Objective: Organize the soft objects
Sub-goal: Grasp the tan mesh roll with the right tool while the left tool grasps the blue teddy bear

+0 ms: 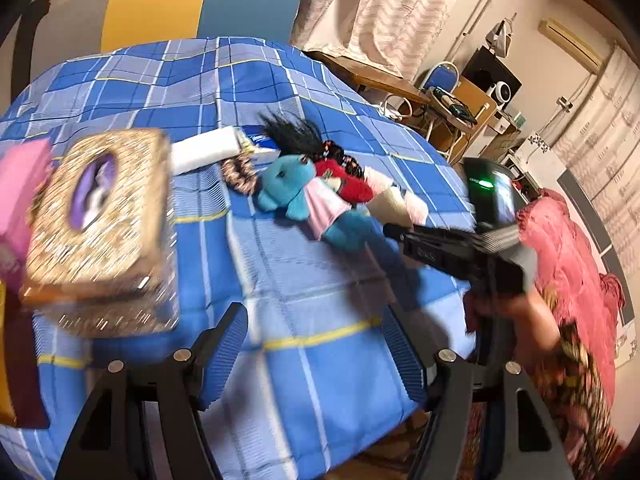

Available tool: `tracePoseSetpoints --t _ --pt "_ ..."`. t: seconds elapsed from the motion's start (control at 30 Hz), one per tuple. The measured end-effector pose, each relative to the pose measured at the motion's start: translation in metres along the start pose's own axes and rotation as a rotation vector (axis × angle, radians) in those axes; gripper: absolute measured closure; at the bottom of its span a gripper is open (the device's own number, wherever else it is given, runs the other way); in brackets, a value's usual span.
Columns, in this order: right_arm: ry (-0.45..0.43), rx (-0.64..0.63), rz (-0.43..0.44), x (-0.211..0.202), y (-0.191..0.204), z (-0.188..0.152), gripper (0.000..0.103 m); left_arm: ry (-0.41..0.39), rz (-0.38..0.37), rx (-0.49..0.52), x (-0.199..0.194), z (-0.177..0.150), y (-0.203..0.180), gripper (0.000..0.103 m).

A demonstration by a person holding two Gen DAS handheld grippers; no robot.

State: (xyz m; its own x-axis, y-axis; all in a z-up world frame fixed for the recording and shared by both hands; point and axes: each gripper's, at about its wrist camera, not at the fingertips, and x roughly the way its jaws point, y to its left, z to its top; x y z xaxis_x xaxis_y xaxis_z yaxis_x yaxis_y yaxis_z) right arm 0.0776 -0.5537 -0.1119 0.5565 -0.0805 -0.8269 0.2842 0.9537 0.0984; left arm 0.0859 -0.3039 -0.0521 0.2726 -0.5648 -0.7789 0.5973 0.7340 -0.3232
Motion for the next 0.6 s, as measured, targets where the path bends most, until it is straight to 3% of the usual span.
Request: tracePoseSetpoints --t 0.07,0.2,0.47,0.6 --pt "-0.011 0.049 0.053 -0.004 -0.004 0.001 0.077 0.022 0.004 -0.019 0.017 0.014 -0.002 0.032" --pt "-0.017 0.079 0.046 -0.005 -0.008 0.002 0.077 0.072 0.033 -0.085 0.055 0.037 0.001 0.032" --pt "-0.02 0.155 0.057 -0.004 -0.021 0.005 0.077 0.097 0.096 -0.207 0.127 0.079 0.011 0.031" --pt "-0.019 0.145 0.064 -0.003 -0.019 0.005 0.077 0.103 0.048 -0.245 0.153 0.094 0.012 0.029"
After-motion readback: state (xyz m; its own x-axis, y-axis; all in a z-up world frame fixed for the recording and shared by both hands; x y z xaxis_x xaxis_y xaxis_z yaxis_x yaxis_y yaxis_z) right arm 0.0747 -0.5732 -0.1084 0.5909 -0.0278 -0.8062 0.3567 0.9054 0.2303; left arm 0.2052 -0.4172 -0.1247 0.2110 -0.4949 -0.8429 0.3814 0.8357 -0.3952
